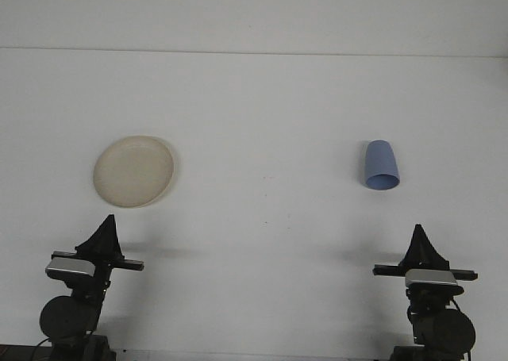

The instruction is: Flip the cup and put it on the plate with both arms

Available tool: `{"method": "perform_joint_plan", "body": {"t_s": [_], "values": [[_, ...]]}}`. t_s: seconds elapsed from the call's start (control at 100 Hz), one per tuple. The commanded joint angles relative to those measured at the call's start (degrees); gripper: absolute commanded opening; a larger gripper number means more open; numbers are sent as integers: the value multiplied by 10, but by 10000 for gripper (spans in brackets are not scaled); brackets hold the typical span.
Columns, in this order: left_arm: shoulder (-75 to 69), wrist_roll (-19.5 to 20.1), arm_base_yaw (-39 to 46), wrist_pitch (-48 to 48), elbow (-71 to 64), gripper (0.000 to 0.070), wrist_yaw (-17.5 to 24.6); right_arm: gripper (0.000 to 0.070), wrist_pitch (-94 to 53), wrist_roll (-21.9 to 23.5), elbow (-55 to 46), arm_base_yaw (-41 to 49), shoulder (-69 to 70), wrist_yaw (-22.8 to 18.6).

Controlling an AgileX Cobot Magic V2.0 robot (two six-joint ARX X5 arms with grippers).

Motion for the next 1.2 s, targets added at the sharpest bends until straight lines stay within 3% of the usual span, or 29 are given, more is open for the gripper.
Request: {"method": "perform_joint_plan", "body": {"t_s": [0.0,0.26,0.71,1.19], "values": [[-1,-1,0,8,-12,11,-1,0,-19,-2,28,0,0,2],[-1,-1,0,8,-12,11,-1,0,-139,-2,154,0,35,2],[-1,-1,0,8,-12,11,-1,0,-395,-2,394,0,279,1],[-1,-1,0,8,-12,11,-1,0,-452,1,425,13,337,-4]]}}
